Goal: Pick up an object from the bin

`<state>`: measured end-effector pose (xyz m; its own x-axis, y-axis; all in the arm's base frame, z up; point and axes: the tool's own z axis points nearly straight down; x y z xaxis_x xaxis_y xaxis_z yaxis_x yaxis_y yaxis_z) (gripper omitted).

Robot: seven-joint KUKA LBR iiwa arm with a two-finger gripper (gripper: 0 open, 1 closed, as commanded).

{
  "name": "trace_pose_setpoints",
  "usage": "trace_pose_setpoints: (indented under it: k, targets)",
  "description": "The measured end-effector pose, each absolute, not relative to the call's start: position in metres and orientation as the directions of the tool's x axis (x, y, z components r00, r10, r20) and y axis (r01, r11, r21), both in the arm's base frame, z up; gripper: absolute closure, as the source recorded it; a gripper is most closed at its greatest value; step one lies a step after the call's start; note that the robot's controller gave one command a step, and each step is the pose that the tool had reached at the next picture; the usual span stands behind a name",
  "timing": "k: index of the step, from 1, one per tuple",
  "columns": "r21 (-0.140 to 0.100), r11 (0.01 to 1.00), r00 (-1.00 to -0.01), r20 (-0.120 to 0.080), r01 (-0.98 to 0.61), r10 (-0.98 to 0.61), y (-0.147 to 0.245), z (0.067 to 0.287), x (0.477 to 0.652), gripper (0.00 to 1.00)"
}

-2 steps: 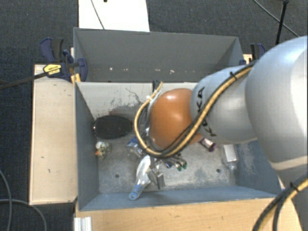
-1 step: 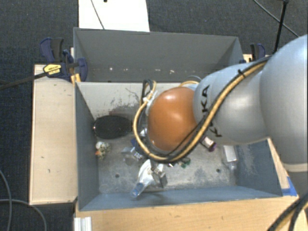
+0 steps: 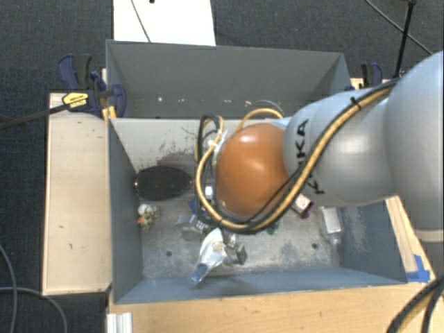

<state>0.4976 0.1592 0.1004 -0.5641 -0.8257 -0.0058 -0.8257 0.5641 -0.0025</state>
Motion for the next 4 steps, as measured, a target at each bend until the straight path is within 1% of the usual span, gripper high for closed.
trace_pose_setpoints:
  k: [1, 2, 3, 4]
  targets:
    - [0.003, 0.45, -0.45, 0.003, -0.893, -0.893, 0.1468, 0.0698, 0.4998, 0.0]
    - [0.004, 0.458, -0.458, 0.003, -0.889, -0.889, 0.1471, 0.0705, 0.4999, 0.0]
    - [0.003, 0.461, -0.461, 0.004, -0.887, -0.887, 0.1465, 0.0714, 0.5003, 1.0]
    - [0.002, 0.468, -0.468, 0.0, -0.884, -0.884, 0.1466, 0.0763, 0.5004, 1.0]
